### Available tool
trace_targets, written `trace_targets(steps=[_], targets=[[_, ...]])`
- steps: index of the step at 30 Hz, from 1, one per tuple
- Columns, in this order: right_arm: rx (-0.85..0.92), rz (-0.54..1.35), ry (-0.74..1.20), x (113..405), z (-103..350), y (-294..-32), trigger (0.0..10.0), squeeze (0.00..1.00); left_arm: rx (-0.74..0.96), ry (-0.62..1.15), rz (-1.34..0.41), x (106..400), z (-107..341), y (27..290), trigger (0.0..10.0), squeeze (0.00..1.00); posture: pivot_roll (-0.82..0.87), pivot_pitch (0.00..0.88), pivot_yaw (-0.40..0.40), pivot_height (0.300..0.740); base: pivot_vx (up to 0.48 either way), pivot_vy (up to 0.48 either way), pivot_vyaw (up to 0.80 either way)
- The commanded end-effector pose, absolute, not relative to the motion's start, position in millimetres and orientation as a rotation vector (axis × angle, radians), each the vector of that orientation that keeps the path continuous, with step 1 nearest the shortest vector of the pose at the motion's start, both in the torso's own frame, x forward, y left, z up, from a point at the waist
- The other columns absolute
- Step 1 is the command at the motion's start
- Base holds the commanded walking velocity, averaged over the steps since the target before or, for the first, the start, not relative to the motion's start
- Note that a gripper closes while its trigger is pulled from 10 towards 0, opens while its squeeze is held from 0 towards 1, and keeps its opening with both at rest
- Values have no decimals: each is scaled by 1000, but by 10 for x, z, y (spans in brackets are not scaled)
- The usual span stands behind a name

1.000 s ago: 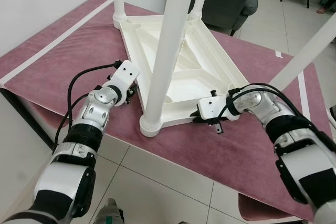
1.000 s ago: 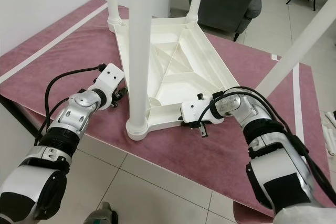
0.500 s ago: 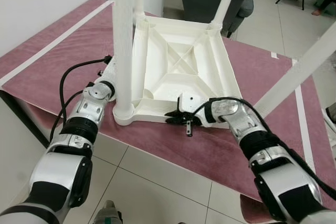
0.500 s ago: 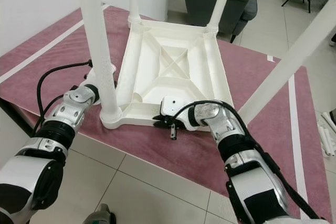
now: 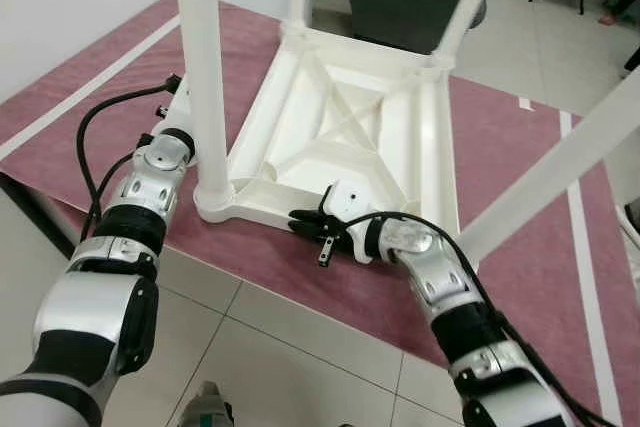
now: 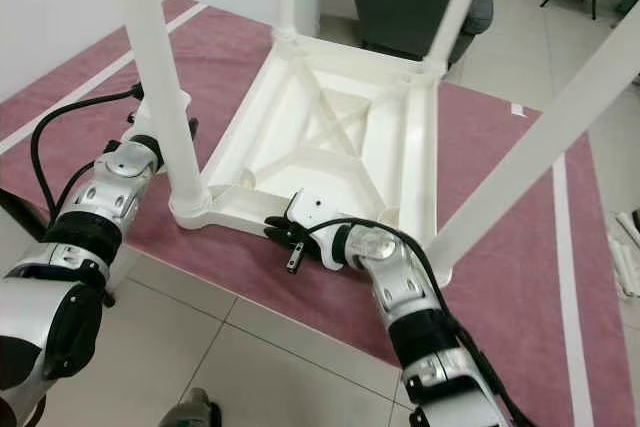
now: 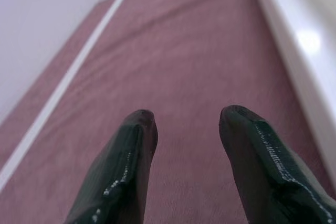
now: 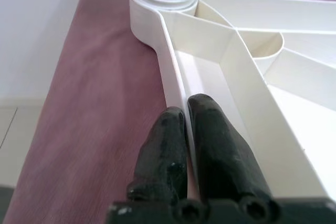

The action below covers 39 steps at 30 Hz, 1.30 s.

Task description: Building children table

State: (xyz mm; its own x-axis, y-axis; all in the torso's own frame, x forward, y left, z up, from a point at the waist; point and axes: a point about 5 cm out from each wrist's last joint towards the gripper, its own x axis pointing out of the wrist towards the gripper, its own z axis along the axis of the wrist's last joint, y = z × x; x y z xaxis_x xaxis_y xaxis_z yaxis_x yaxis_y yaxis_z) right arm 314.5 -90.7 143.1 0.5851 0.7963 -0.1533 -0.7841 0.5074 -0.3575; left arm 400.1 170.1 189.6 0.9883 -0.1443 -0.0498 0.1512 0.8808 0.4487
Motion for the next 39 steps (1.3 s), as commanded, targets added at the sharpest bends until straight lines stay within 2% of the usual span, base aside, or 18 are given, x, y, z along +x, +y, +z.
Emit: trace_targets(steps=[1, 4, 8, 9, 12, 13, 17, 18, 19, 20, 21, 26, 27, 30, 34, 35, 36, 39], targets=[[-340, 855, -192, 3138, 1749, -1031, 10000, 0, 482, 25, -157, 3959, 1822, 1742, 10000, 0, 151, 43, -36, 740, 0, 0, 0], [-343, 848, -233, 3002, 1830, -1072, 10000, 0, 481, 9, -132, 3877, 1801, 1923, 10000, 0, 150, 42, -35, 740, 0, 0, 0], [-386, 790, -250, 2966, 1853, -1114, 10000, 0, 480, 0, -119, 3817, 1781, 2004, 10000, 0, 153, 42, -37, 740, 0, 0, 0], [-465, 787, -255, 2947, 1833, -1129, 10000, 0, 482, -1, -119, 3783, 1764, 2025, 10000, 0, 157, 41, -38, 740, 0, 0, 0], [-538, 800, -247, 2926, 1796, -1137, 10000, 0, 483, -3, -125, 3745, 1744, 2031, 10000, 0, 161, 41, -40, 740, 0, 0, 0], [-622, 827, -217, 2922, 1726, -1142, 10000, 0, 486, 0, -134, 3714, 1717, 2021, 10000, 0, 161, 41, -40, 740, 0, 0, 0], [-736, 876, -156, 2917, 1599, -1158, 10000, 0, 486, 7, -149, 3668, 1667, 1992, 10000, 0, 161, 40, -44, 740, 0, 0, 0], [-770, 882, -136, 2933, 1557, -1163, 10000, 231, 485, 12, -154, 3653, 1645, 1980, 10000, 0, 162, 40, -45, 740, 0, 0, 0], [-777, 882, -128, 2939, 1542, -1162, 10000, 808, 484, 16, -157, 3638, 1628, 1973, 10000, 0, 165, 41, -50, 740, 0, 0, 0], [-777, 882, -128, 2939, 1542, -1162, 10000, 808, 484, 16, -157, 3638, 1628, 1973, 10000, 0, 165, 41, -50, 740, 0, 0, 0], [-772, 875, -127, 2945, 1542, -1155, 10000, 1000, 483, 20, -158, 3625, 1614, 1972, 10000, 0, 165, 41, -50, 740, 0, 0, 0], [-750, 865, -149, 2886, 1553, -1082, 10000, 1000, 445, 51, -175, 3528, 1535, 1983, 10000, 0, 173, 45, -54, 740, 0, 0, 0], [-742, 866, -170, 2808, 1558, -1031, 10000, 0, 423, 65, -206, 3430, 1493, 1984, 10000, 0, 174, 46, -55, 740, 0, 0, 0], [-737, 866, -195, 2724, 1563, -982, 10000, 0, 403, 77, -245, 3312, 1461, 1977, 10000, 0, 174, 46, -55, 740, 0, 0, 0], [-708, 849, -243, 2487, 1660, -950, 10000, 0, 344, 95, -398, 2905, 1494, 1986, 10000, 0, 180, 48, -54, 740, 0, 0, 0], [-708, 849, -243, 2487, 1660, -950, 10000, 0, 344, 95, -398, 2905, 1494, 1986, 10000, 0, 180, 48, -54, 740, 0, 0, 0], [-702, 840, -251, 2455, 1688, -951, 10000, 0, 343, 95, -427, 2834, 1509, 1983, 10000, 976, 180, 48, -54, 740, 0, 0, 0], [-691, 824, -265, 2386, 1727, -960, 10000, 0, 319, 90, -487, 2700, 1545, 1938, 10000, 1000, 186, 49, -64, 740, 0, 0, 0]])
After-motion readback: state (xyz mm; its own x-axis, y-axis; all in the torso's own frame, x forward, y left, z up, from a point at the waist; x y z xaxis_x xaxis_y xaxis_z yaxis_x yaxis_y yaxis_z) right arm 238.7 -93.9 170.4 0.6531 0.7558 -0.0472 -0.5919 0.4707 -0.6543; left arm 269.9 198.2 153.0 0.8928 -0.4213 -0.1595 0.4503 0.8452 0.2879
